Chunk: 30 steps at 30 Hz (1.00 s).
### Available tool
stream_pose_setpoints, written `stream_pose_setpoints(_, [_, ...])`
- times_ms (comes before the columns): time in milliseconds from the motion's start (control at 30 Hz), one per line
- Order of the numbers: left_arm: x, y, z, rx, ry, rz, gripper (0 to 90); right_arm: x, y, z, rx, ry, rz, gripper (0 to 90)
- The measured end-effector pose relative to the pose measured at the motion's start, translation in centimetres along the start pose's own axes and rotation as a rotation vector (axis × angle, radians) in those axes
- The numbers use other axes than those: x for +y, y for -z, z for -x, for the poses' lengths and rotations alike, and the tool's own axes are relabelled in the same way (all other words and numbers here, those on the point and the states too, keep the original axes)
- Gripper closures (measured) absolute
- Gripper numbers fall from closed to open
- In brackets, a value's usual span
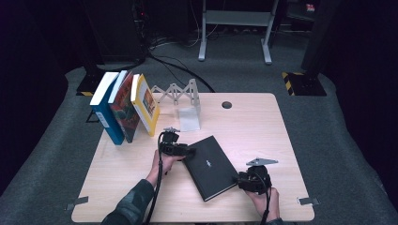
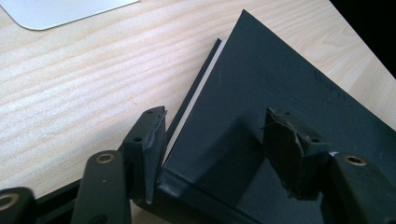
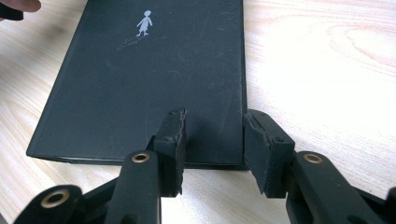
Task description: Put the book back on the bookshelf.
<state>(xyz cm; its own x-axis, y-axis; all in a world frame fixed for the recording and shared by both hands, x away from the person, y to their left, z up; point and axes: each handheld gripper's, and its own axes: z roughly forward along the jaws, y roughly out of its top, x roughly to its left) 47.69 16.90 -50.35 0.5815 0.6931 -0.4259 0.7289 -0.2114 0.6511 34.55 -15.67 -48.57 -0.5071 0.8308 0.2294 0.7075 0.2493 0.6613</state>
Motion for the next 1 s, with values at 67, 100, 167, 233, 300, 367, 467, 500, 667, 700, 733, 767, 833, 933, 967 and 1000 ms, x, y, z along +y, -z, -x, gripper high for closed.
stream_pose_setpoints(67, [-0.1,0.2,-0.1,-0.008,0.020,0.005,43.4,-0.1,0.0,0.0,0.002,-0.013,0.003,59.8])
stream_pose_setpoints(100, [-0.1,0.2,-0.2,-0.017,0.023,0.005,44.5,-0.1,0.0,0.1,0.004,-0.014,0.007,59.9])
stream_pose_setpoints(167, [-0.1,0.4,-0.3,-0.017,0.040,0.010,46.7,-0.2,0.0,0.0,0.001,-0.016,0.009,60.0])
stream_pose_setpoints(233, [-0.1,0.6,-0.2,-0.031,0.048,0.010,47.1,-0.3,0.0,0.0,-0.002,-0.016,0.014,60.1])
stream_pose_setpoints(300, [0.1,0.7,-0.1,-0.033,0.033,0.003,46.4,-0.4,0.1,-0.1,-0.006,-0.014,0.018,60.1])
stream_pose_setpoints(367, [0.3,0.8,0.1,-0.033,0.038,0.001,45.7,-0.4,0.1,-0.1,-0.009,-0.011,0.021,60.1])
stream_pose_setpoints(467, [0.7,1.1,0.6,-0.022,0.021,-0.004,45.1,-0.5,0.1,-0.2,-0.016,-0.001,0.028,60.1])
stream_pose_setpoints(500, [0.8,1.2,0.8,-0.016,0.013,-0.001,45.1,-0.6,0.2,-0.3,-0.019,0.001,0.031,60.1])
stream_pose_setpoints(667, [1.6,1.6,1.6,-0.007,-0.010,-0.001,44.7,-1.0,0.2,-0.5,-0.035,0.007,0.053,60.0])
stream_pose_setpoints(700, [1.7,1.7,1.7,-0.006,-0.016,-0.003,44.8,-1.0,0.3,-0.5,-0.036,0.007,0.055,60.0])
stream_pose_setpoints(733, [1.9,1.7,1.8,-0.005,-0.019,-0.001,44.7,-1.1,0.3,-0.6,-0.038,-0.003,0.058,60.0])
stream_pose_setpoints(767, [2.1,1.8,2.0,-0.006,-0.023,0.009,44.9,-1.2,0.3,-0.5,-0.041,0.007,0.067,60.0])
stream_pose_setpoints(833, [2.4,2.0,2.4,0.000,-0.037,0.004,44.9,-1.5,0.4,-0.6,-0.048,0.006,0.080,60.0])
stream_pose_setpoints(933, [3.1,2.3,3.1,0.003,-0.066,0.015,44.9,-1.7,0.4,-0.6,-0.045,0.004,0.093,60.0])
stream_pose_setpoints(967, [3.3,2.4,3.3,0.004,-0.069,0.018,44.9,-1.7,0.4,-0.7,-0.045,0.003,0.093,60.0])
stream_pose_setpoints(1000, [3.5,2.5,3.5,0.010,-0.086,0.023,44.9,-1.7,0.4,-0.7,-0.046,0.004,0.095,59.9])
